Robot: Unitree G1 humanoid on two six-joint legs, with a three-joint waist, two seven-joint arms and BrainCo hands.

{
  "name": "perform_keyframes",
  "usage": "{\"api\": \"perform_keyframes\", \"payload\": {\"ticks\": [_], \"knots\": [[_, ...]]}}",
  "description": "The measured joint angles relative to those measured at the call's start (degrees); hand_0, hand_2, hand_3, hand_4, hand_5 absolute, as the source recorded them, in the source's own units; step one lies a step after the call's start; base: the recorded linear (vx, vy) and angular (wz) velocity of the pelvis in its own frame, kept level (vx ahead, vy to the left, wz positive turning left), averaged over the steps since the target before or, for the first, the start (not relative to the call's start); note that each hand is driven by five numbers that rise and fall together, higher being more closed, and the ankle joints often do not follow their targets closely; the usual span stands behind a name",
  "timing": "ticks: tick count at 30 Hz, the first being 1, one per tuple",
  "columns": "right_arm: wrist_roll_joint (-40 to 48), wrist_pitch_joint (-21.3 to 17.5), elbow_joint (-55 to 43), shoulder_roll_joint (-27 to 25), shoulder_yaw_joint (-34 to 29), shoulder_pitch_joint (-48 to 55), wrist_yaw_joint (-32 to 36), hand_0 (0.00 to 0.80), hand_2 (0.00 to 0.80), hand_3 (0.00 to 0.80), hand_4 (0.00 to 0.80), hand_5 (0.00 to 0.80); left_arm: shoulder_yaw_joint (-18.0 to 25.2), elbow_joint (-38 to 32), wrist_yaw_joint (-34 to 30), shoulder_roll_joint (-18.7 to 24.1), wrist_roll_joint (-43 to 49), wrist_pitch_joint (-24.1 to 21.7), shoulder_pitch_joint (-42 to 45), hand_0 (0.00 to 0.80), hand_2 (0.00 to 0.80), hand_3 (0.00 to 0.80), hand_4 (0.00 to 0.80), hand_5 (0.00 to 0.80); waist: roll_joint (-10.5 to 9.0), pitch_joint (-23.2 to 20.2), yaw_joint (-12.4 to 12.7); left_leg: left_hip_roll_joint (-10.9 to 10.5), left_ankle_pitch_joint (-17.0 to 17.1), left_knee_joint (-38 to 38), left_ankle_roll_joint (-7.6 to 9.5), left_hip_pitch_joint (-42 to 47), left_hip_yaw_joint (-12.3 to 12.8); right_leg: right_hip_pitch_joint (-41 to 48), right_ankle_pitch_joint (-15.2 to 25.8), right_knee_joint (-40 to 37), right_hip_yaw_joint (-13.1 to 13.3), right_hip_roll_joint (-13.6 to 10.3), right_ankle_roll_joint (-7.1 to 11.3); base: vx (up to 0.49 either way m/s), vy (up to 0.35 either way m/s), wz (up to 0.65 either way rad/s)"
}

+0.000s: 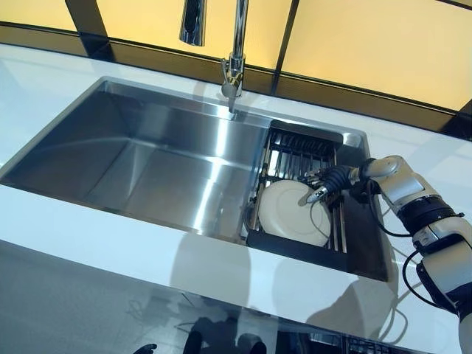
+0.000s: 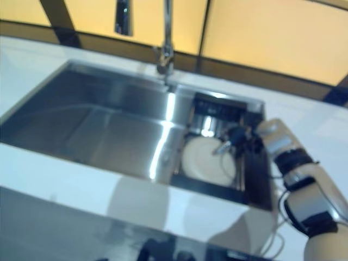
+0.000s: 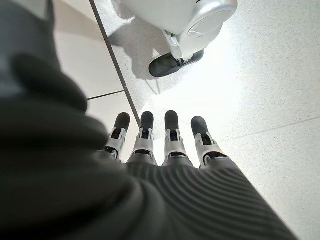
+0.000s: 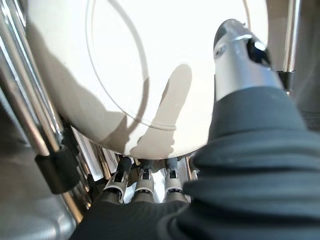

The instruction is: Take plates into dishwasher

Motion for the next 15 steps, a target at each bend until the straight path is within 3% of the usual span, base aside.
{"api": "perform_keyframes", "payload": {"ticks": [8,9,11,14,15], "knots": [[-0.4,0.3,0.0,-0.3,-0.7,0.1,1.9,0.0,0.0,0.0,0.0,0.0,0.0,-1.0,0.0,0.0,0.0,0.0,-0.2,0.0,0.0,0.0,0.0,0.0,-0.01,0.0,0.0,0.0,0.0,0.0,0.01,0.1,-0.1,0.2,0.2,0.0,-0.2,0.0,-0.28,0.0,0.0,0.0],[-0.4,0.3,0.0,-0.3,-0.7,0.1,2.0,0.082,0.082,0.082,0.082,0.082,0.0,-1.0,0.0,0.0,0.0,0.0,-0.2,0.0,0.0,0.0,0.0,0.0,-0.01,0.0,0.0,0.0,0.0,0.0,0.01,0.2,-0.1,0.2,0.2,0.0,-0.2,0.0,-0.28,0.0,0.0,0.0],[-0.4,0.4,0.0,-0.3,-0.7,0.3,2.1,0.122,0.122,0.122,0.122,0.122,0.0,-1.0,0.0,0.0,0.1,0.1,-0.2,0.0,0.0,0.0,0.0,0.0,-0.01,0.0,0.0,0.0,0.0,-0.1,0.01,0.4,-0.1,0.4,0.2,0.0,-0.2,0.0,-0.29,0.0,0.0,0.0],[-0.4,0.4,0.8,-0.7,-2.3,0.5,1.5,0.292,0.292,0.292,0.292,0.292,0.0,-1.1,0.0,0.0,0.1,0.1,-0.3,0.0,0.0,0.0,0.0,0.0,-0.01,0.0,0.0,0.0,0.0,-0.3,0.01,1.1,0.0,1.1,0.1,0.0,-0.2,0.0,-0.32,0.0,0.0,0.0],[-0.4,0.4,0.9,-0.9,-2.8,0.5,1.4,0.298,0.298,0.298,0.298,0.298,0.0,-1.0,0.0,0.0,0.1,0.1,-0.2,0.0,0.0,0.0,0.0,0.0,-0.01,0.0,0.1,0.0,0.0,-0.3,0.01,1.1,0.0,1.1,0.2,0.0,-0.2,0.0,-0.32,0.0,0.0,0.0]]}}
